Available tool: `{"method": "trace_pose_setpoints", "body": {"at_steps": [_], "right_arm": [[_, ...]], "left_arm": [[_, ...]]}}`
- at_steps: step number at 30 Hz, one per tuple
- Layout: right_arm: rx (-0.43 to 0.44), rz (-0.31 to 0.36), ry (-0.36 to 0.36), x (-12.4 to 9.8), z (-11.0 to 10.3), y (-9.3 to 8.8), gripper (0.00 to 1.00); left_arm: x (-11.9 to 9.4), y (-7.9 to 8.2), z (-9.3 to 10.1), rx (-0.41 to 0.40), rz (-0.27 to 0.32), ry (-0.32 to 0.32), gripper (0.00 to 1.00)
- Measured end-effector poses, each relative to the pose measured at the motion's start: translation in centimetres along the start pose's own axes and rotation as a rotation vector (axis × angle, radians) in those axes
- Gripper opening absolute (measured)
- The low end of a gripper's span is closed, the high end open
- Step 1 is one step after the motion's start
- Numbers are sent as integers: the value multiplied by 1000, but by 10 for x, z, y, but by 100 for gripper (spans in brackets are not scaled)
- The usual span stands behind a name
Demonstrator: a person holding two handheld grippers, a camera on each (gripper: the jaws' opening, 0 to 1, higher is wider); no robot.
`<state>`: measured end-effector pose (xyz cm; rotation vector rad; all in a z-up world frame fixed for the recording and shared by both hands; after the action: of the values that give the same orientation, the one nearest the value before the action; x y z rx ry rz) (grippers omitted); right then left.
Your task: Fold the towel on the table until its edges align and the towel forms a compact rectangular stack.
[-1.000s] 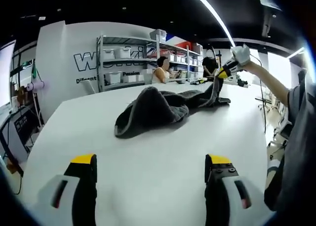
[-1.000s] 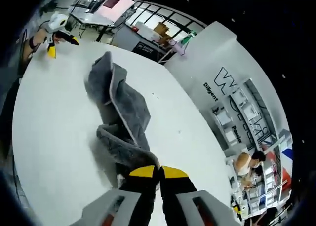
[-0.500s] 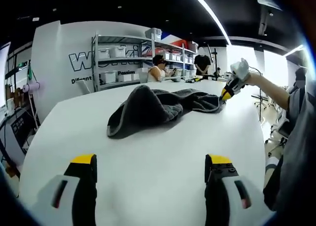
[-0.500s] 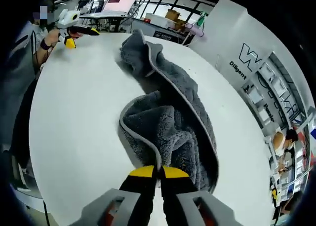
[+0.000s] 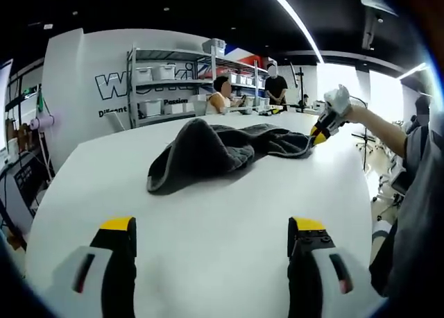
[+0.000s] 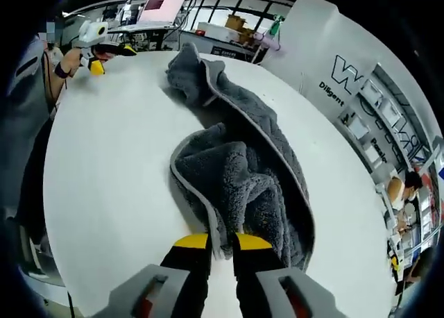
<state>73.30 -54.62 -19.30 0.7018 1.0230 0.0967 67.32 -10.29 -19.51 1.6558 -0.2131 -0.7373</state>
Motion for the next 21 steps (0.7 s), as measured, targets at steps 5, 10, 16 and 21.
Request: {"method": "trace_pose_setpoints", "body": {"at_steps": [5, 10, 16, 21], "right_arm": [[25, 46, -16, -10, -3, 6, 18], [111, 116, -60, -19, 4, 5, 26], [157, 178, -150, -30, -2, 2, 37], [222, 209, -260, -44, -8, 4, 53]], "left_arm": [[1, -1, -1, -8, 4, -5, 95], [0, -1, -1, -7, 3, -10, 95], [-3, 1, -4, -5, 9, -6, 95], [-4, 3, -4, 0, 8, -4, 95]]}}
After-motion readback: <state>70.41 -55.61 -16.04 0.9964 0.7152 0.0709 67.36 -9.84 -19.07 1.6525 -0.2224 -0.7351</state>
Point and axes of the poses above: the point that each gripper's makers call its tool centre point, and the gripper's own axes: x roughly forward along the fingers, z roughly to its right, y roughly out of its top, the point moved 5 cm from there along -x, roughly backward along the fingers
